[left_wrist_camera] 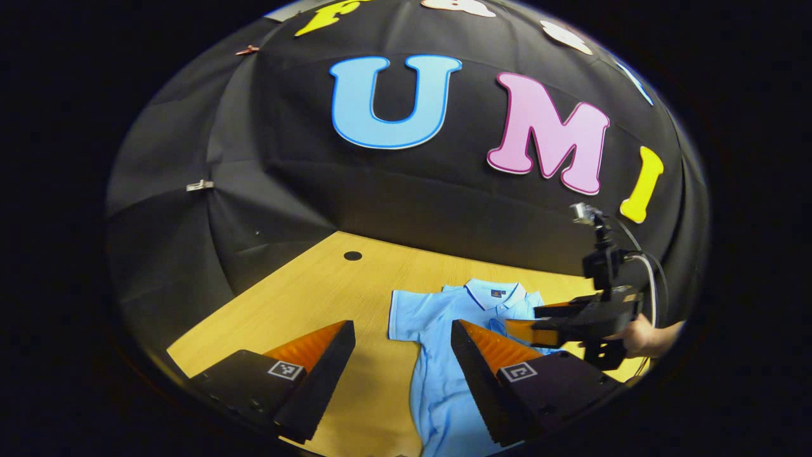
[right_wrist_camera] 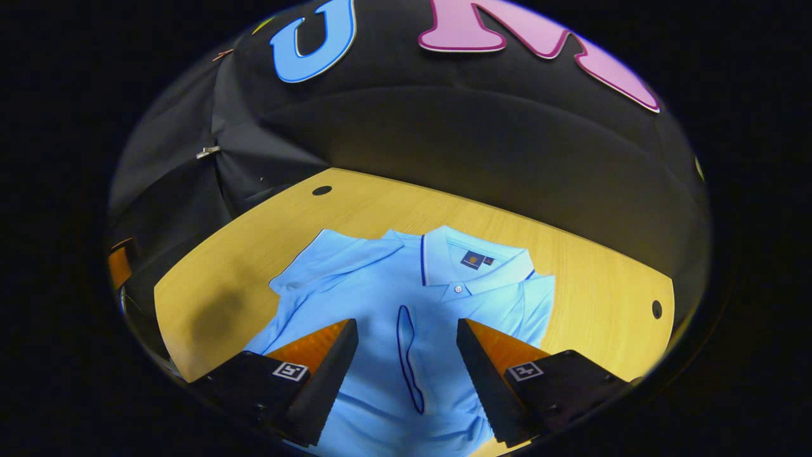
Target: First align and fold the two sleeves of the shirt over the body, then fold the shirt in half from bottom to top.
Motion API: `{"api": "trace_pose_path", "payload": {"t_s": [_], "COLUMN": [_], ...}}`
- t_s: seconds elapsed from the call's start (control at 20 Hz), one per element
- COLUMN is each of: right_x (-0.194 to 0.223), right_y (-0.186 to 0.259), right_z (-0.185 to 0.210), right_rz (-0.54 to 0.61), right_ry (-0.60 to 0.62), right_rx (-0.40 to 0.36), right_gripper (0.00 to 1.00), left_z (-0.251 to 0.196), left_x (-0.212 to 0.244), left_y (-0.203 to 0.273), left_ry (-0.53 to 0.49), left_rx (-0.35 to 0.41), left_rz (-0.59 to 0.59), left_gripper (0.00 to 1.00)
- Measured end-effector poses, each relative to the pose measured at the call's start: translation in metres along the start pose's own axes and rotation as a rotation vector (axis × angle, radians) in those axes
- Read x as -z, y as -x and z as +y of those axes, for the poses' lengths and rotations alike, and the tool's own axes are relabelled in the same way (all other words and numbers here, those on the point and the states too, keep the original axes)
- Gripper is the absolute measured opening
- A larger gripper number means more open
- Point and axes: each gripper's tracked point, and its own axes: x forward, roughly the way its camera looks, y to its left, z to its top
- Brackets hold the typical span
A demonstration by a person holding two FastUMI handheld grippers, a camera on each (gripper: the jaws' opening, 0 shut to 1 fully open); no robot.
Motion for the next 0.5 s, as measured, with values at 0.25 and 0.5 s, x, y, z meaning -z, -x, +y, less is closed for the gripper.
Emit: {"api": "trace_pose_path", "payload": {"t_s": [0.25, 0.5], "right_x": [-0.002, 0.009], "right_y": [0.057, 0.107], "right_z": [-0.051, -0.102], "right_rz": [-0.058, -0.106], "right_ry": [-0.059, -0.14], "right_rx": [0.085, 0.166], "right_gripper": [0.98, 0.98], "left_z": [-0.002, 0.0], "left_x": [-0.01, 0.017], "left_y": [-0.078, -0.168], "left_ry": [-0.043, -0.139], "left_rx": [0.075, 0.091], "left_rz": [0.017, 0.093], "left_gripper": [0.96, 0.97]}}
